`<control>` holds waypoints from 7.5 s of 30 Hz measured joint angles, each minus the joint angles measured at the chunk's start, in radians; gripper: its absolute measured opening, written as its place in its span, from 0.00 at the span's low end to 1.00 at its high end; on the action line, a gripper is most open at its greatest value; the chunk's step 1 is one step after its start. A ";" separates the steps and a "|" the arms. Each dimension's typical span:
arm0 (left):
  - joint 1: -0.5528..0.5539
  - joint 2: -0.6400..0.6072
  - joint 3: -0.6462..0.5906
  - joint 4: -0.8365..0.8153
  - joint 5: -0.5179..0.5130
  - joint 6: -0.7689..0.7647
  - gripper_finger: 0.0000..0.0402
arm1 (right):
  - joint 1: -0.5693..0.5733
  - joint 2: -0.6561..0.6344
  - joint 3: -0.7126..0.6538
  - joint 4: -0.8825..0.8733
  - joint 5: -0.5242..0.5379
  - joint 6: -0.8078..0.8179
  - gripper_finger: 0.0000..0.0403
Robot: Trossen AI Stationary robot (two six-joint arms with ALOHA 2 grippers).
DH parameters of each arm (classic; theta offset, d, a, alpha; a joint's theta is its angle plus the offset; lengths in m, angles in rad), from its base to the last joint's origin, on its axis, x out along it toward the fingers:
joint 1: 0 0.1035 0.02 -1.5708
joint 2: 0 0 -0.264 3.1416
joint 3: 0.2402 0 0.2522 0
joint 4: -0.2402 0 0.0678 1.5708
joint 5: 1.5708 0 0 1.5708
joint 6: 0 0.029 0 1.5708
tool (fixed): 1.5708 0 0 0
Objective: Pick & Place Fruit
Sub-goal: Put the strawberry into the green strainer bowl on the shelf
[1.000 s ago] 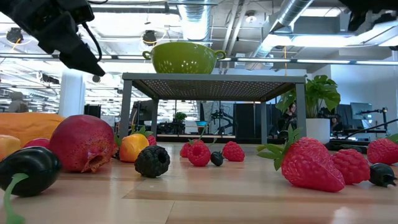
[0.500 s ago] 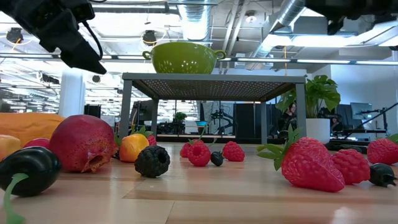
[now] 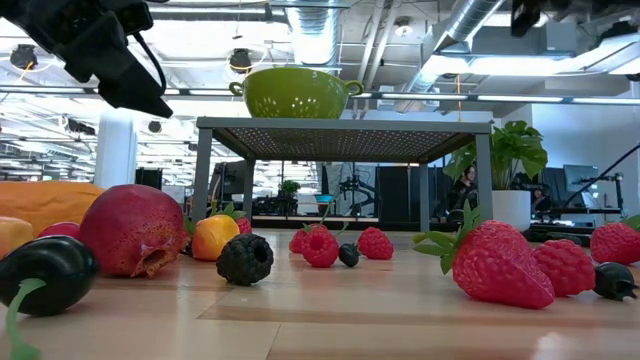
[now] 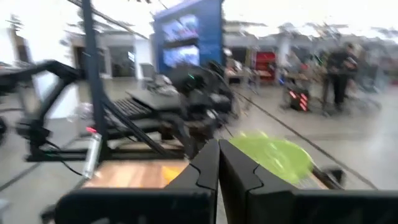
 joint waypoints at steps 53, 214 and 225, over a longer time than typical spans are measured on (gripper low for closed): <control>0.000 0.000 0.000 0.060 0.000 0.000 0.72 | 0.505 0.853 0.499 -1.047 0.350 1.190 0.00; 0.000 0.000 0.000 0.230 0.000 0.000 0.72 | 0.098 0.953 0.072 -0.519 0.206 1.034 0.58; 0.000 0.000 0.000 0.232 0.000 0.000 0.72 | 0.019 0.956 0.056 -0.390 0.169 0.891 0.58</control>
